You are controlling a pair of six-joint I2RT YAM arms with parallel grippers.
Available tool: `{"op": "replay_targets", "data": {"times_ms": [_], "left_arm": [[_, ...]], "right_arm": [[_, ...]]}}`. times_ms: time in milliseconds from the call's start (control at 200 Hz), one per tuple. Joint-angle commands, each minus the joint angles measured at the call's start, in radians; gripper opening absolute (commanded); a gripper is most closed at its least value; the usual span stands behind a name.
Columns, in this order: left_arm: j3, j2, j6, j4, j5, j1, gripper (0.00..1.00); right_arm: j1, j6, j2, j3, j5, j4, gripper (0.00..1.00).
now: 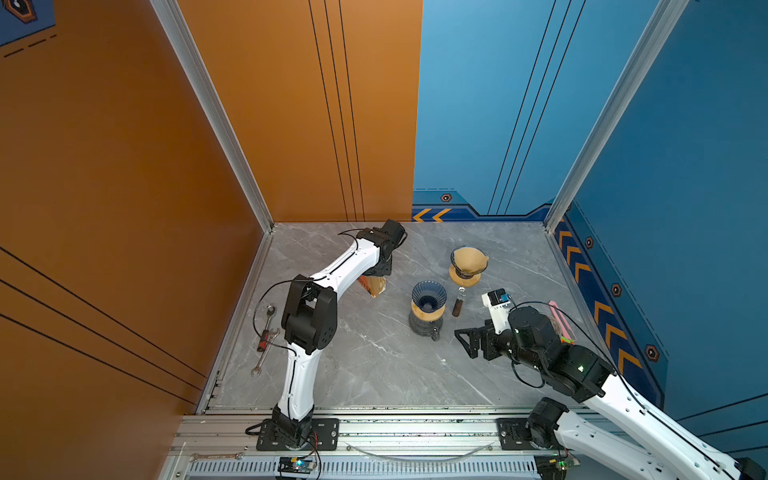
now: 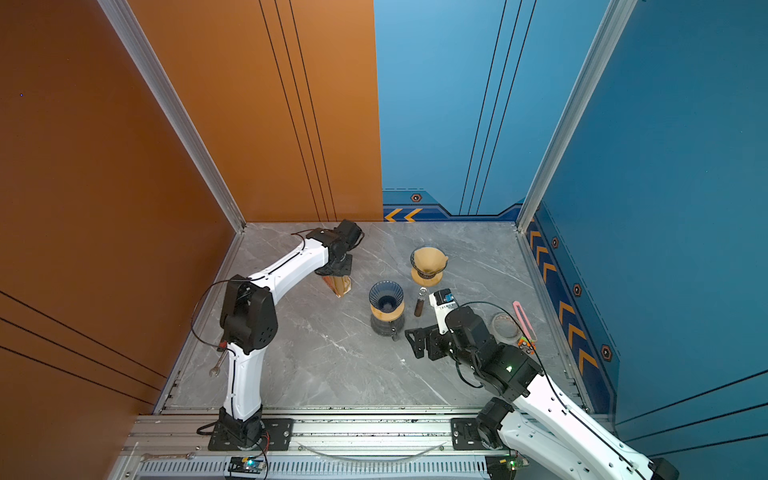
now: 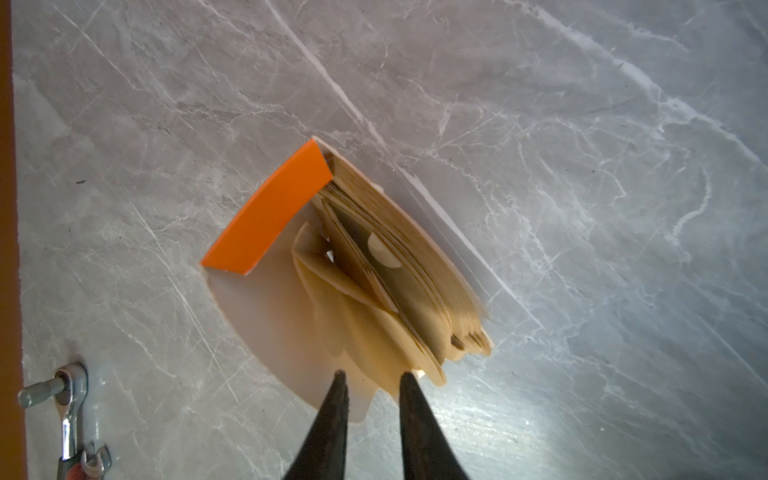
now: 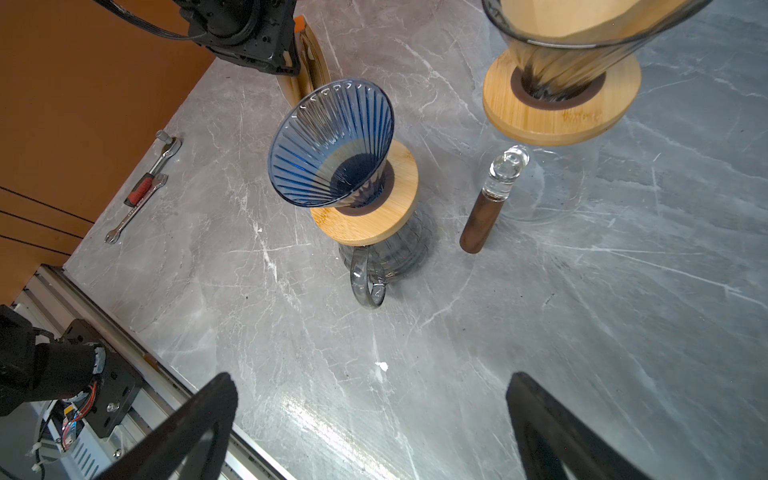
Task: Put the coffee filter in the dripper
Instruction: 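Lower the left gripper onto the paper filters in the orange box and pinch one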
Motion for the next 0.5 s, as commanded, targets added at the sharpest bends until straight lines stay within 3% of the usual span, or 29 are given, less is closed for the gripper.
{"op": "replay_targets", "data": {"times_ms": [0, 496], "left_arm": [[0.017, 0.025, -0.021, -0.011, -0.024, -0.005, 0.25], [0.011, 0.055, -0.011, -0.011, -0.059, -0.001, 0.23]], "right_arm": [[0.004, -0.004, -0.002, -0.008, 0.02, -0.03, 1.0], [0.0, -0.008, 0.008, -0.012, 0.016, -0.025, 1.0]]}}
